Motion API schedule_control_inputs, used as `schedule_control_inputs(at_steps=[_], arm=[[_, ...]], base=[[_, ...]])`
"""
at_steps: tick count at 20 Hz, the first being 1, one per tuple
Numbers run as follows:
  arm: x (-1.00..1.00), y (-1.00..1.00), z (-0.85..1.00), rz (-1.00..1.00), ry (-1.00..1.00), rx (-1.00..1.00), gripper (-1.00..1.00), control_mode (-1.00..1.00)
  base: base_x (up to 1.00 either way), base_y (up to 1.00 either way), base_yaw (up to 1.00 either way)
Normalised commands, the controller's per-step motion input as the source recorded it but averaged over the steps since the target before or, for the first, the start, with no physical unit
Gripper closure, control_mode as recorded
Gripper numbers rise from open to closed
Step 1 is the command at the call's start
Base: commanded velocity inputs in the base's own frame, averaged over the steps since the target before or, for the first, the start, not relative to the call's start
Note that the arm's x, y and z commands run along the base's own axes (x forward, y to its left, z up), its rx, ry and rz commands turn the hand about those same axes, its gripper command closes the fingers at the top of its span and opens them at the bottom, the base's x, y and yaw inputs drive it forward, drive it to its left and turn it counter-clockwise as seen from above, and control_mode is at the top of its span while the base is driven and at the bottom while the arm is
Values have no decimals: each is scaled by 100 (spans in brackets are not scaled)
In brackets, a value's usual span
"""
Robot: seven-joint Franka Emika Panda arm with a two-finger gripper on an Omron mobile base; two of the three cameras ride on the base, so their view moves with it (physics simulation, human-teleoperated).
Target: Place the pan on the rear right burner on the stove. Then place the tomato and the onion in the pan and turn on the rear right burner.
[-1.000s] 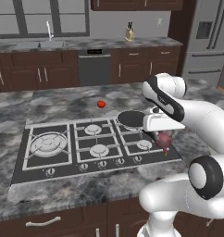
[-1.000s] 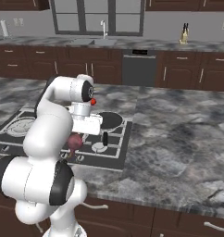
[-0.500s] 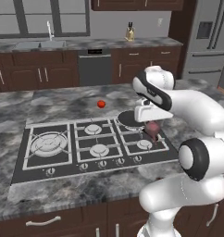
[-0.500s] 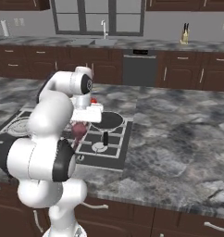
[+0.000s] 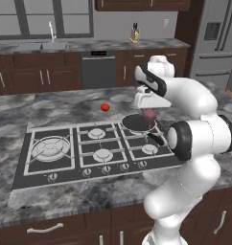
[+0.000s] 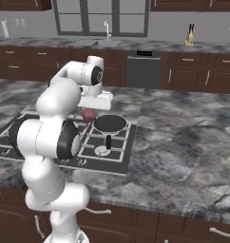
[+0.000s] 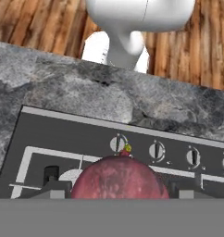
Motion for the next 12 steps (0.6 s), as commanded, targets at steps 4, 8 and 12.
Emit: schedule_control_inputs(at_steps=[4, 8, 12], arm=[[94, 9, 1, -10, -1, -1, 100, -100], [82, 0, -5, 0, 1, -3, 100, -100], [48, 0, -4, -6, 0, 0, 100, -100]], base=[[0, 0, 0], [0, 0, 0], [0, 0, 0]])
